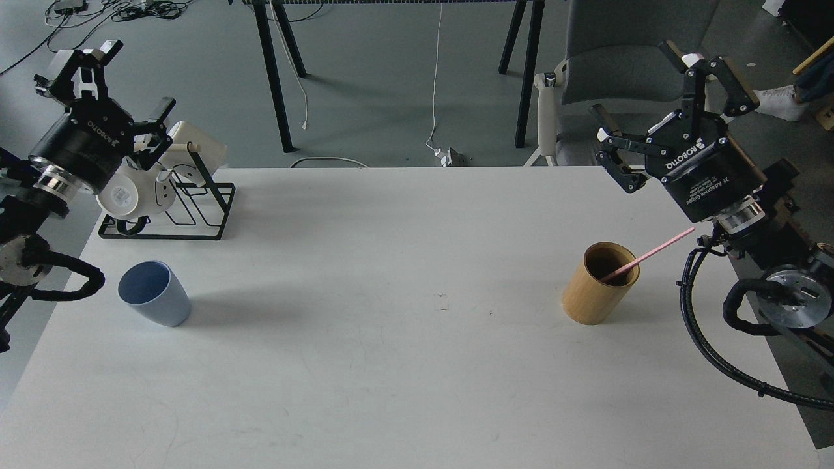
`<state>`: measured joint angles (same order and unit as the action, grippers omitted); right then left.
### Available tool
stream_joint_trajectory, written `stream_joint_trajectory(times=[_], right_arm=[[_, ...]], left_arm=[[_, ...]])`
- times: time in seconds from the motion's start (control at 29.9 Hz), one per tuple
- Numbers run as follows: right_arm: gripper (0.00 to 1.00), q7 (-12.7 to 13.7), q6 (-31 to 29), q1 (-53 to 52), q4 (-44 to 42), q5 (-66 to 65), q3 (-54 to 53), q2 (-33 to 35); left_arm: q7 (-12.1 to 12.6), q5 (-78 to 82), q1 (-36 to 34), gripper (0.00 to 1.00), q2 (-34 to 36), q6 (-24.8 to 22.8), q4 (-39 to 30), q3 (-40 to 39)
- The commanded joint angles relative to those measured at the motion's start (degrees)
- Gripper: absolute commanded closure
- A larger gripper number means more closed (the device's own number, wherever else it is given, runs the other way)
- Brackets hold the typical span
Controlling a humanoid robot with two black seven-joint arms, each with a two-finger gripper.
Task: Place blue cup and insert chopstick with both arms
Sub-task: 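Lower the left arm from the raised pose toward the table edge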
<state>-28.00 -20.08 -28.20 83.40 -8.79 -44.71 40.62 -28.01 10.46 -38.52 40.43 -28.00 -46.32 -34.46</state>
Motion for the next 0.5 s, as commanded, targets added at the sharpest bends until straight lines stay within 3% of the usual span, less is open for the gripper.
stream_joint_trajectory(times=[0.0,0.27,0.47], right_arm=[[0.04,0.0,0.0,-0.1,-0.2,0.0,0.1,-0.6],[0.04,0.0,0.0,0.0,-0.3,0.0,0.1,-0.5],[0.04,0.0,-0.1,0.6,-0.1,0.0,-0.5,-0.5]], left_arm=[[0.0,-2.4,0.5,0.01,0.4,0.0,0.4,0.0],[0.0,-4.7,-0.5,0.01,1.1,0.0,1.4,-2.0],[0.0,-3.6,-6.2,0.01,-3.9,0.0,2.9,-3.0]])
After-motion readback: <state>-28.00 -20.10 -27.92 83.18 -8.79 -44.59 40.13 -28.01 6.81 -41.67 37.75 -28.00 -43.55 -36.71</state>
